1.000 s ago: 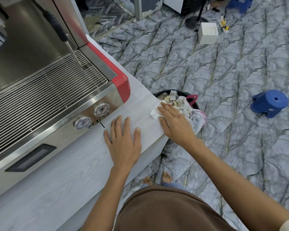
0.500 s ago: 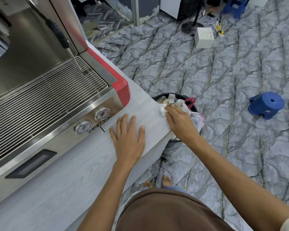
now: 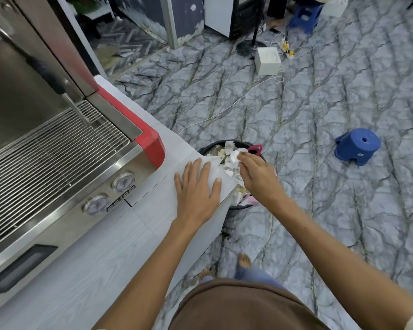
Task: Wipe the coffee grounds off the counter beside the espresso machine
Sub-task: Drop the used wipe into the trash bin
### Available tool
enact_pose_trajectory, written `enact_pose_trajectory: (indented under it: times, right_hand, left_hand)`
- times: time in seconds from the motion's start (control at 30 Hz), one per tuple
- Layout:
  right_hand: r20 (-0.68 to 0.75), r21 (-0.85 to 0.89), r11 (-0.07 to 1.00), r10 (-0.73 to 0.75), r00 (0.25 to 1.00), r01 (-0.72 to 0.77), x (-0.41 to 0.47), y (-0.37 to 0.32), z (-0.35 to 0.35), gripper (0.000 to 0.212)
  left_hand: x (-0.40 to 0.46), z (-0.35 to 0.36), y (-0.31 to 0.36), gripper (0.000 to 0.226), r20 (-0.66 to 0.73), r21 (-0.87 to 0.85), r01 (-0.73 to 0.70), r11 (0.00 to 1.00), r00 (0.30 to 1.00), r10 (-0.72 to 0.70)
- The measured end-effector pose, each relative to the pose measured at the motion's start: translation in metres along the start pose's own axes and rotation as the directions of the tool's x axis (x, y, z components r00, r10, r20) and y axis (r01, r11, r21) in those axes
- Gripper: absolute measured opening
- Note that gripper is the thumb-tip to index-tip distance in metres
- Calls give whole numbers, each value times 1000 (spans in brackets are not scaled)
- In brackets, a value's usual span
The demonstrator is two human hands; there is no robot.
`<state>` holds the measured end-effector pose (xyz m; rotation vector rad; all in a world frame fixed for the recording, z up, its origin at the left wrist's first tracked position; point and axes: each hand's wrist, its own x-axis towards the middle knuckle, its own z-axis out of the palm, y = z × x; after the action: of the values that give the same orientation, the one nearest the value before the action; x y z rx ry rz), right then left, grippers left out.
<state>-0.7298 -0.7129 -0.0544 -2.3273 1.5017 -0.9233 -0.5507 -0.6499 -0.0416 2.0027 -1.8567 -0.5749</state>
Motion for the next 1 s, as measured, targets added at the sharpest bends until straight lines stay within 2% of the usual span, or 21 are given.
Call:
enact_pose_trajectory:
  times: [0.3, 0.7, 1.0]
  right_hand:
    - [57, 3, 1000, -19, 998, 19, 16, 68, -19, 23]
    - [181, 20, 998, -59, 982, 56, 68, 177, -44, 25]
    - [208, 77, 995, -85, 974, 70, 93, 215, -14, 16]
  left_hand:
    - [54, 35, 55, 54, -14, 10, -35, 999, 999, 35]
    - [129, 90, 117, 47, -33, 25, 104, 994, 994, -103]
    - [175, 139, 105, 49, -4, 12, 216, 976, 976, -216]
